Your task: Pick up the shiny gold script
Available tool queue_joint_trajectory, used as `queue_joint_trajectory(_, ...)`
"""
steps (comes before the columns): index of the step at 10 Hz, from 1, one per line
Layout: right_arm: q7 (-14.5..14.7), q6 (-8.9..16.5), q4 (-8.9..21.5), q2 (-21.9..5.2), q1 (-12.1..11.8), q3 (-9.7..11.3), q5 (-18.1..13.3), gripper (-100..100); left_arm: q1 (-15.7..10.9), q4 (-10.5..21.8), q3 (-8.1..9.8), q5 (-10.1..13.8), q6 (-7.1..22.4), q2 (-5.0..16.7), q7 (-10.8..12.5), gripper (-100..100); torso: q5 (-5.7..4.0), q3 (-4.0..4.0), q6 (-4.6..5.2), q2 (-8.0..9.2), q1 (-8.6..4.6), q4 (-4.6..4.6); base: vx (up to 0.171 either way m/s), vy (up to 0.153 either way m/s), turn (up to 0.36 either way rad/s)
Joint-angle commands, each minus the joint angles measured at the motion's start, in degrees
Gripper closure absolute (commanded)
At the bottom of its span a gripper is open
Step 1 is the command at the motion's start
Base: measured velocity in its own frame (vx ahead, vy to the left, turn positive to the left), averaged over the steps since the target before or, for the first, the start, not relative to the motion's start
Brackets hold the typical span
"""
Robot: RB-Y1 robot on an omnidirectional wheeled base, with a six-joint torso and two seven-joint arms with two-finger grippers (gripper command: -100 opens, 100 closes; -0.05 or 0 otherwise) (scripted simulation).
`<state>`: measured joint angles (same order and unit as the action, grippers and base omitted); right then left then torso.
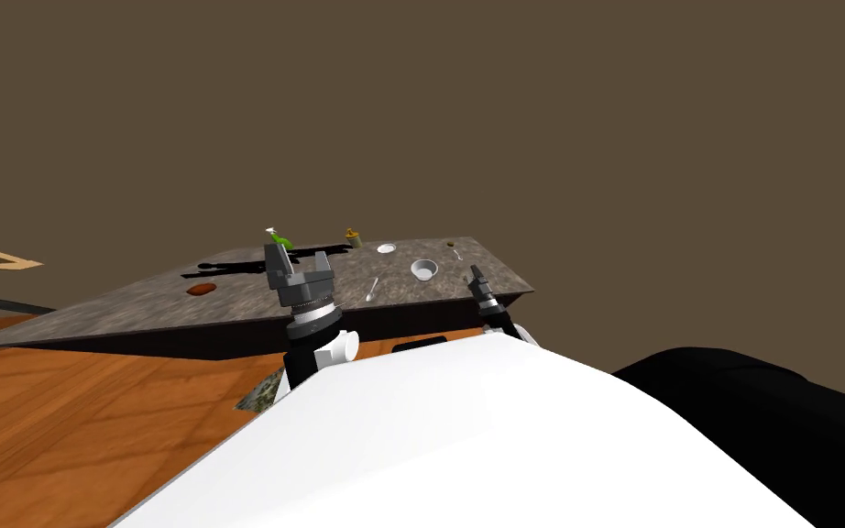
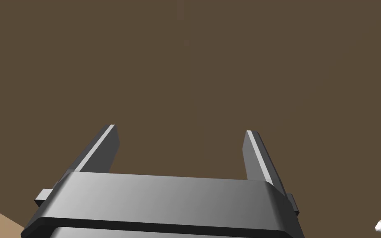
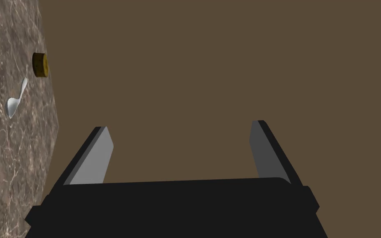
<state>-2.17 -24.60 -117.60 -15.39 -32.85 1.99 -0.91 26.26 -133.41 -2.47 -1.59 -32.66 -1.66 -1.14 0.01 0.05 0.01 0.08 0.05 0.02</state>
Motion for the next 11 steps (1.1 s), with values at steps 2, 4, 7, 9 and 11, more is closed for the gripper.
queue_joint_trajectory(2,-0.3,-0.4,2.8,-3.3,-0.8,0.7,-0.5,-100,0.0,0.0,0.0,0.0,0.0,0.0,0.0,0,0.0,0.0,-0.01,0.0,0.02,-0.01,-0.017,0.022,0.097)
queue_joint_trajectory(4,-0.7,-0.9,7.1,-7.5,-2.0,2.3,-1.5,-100,0.0,0.0,0.0,0.0,0.0,0.0,0.0,0,0.0,0.0,-0.03,0.0,-0.01,0.0,-0.03,0.025,0.193)
queue_joint_trajectory(7,-0.9,-1.2,10.4,-11.5,-2.6,3.2,-2.0,-100,0.0,0.0,0.0,0.0,0.0,0.0,0.0,0,0.0,0.0,-0.02,0.01,0.02,0.0,-0.021,0.025,0.111)
queue_joint_trajectory(9,-1.1,-1.6,13.1,-14.4,-3.3,4.1,-2.6,-100,0.0,0.0,0.0,0.0,0.0,0.0,0.0,0,0.01,-0.01,-0.02,-0.01,0.01,0.0,-0.014,0.021,0.142)
queue_joint_trajectory(11,-1.3,-1.9,16.0,-17.4,-4.0,5.1,-3.2,-100,0.0,0.0,0.0,0.0,0.0,0.0,0.0,0,0.0,-0.01,-0.02,-0.02,0.02,0.0,-0.017,0.028,0.138)
